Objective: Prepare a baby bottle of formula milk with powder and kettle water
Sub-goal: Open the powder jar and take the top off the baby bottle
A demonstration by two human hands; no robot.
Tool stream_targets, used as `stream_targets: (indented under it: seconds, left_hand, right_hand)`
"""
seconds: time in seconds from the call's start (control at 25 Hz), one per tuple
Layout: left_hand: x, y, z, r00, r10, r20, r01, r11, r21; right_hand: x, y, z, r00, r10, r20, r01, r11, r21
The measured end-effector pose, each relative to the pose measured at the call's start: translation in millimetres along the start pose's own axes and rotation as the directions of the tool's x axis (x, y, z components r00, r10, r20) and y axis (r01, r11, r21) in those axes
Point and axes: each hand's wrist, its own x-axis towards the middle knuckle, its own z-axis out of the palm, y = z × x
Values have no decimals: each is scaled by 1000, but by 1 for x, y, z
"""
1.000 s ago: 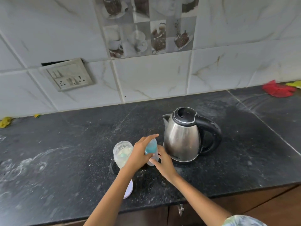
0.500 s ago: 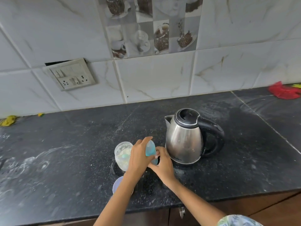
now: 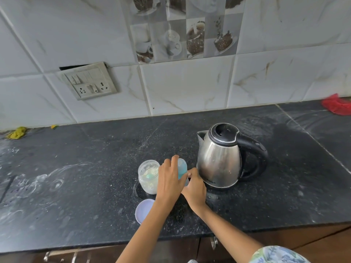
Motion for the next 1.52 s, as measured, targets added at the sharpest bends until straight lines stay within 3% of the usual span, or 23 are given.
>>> stream_targets:
  seconds: [0.12,0.24,0.32,0.52,0.64,0.88,1.0,1.08,1.2,1.28,1.36,1.52]
  left_hand:
    - [2,6,-5,997,-34,68,31,999,37]
    - [7,5,-13,947,-21,319,74,985,-154]
    - [10,-2,-16,928,26,370,39,986,-165]
    - [3,5,-14,989,-56,140,64,997,-51]
    - [12,17,-26,1000,-9,10,9,999,37]
    - [-34,10,-52,999,25,-28,-31,978,-207]
    - [-77,-9,-26,982,79,173,-41,977,-210]
    - [-90,-16,-3,945,92,315,-55,991,-122]
    - [-95,-18,15,911,93,401,-110,994,21]
    - [-96,-21,15,899,82,430,-100,995,20]
    - [-93,-18,6,914,92,394,-79,996,-50]
    - [-75,-8,-32,999,48,22,-43,978,-206]
  right_hand:
    - [-3,-4,0,1000,12,-18,-12,999,-35]
    - [-3,-4,-2,1000,23,2,-23,999,-40]
    - [-3,-5,-3,999,35,9,-34,999,-29]
    - [-7,-7,-2,1000,7,-7,-7,997,-71]
    - [-8,-9,-3,1000,-3,8,4,997,-71]
    - [-30,16,-33,998,-3,55,6,999,-53]
    - [-40,34,-60,1000,-4,-2,4,1000,-26]
    - [-41,34,-71,1000,-27,-6,27,1000,-7]
    - [-39,27,-79,998,-63,-9,63,998,27]
    - [-37,22,-83,995,-95,-4,95,993,65]
    - [-33,14,-85,993,-118,17,115,988,106]
    - [-19,-12,-83,970,-219,102,202,967,156]
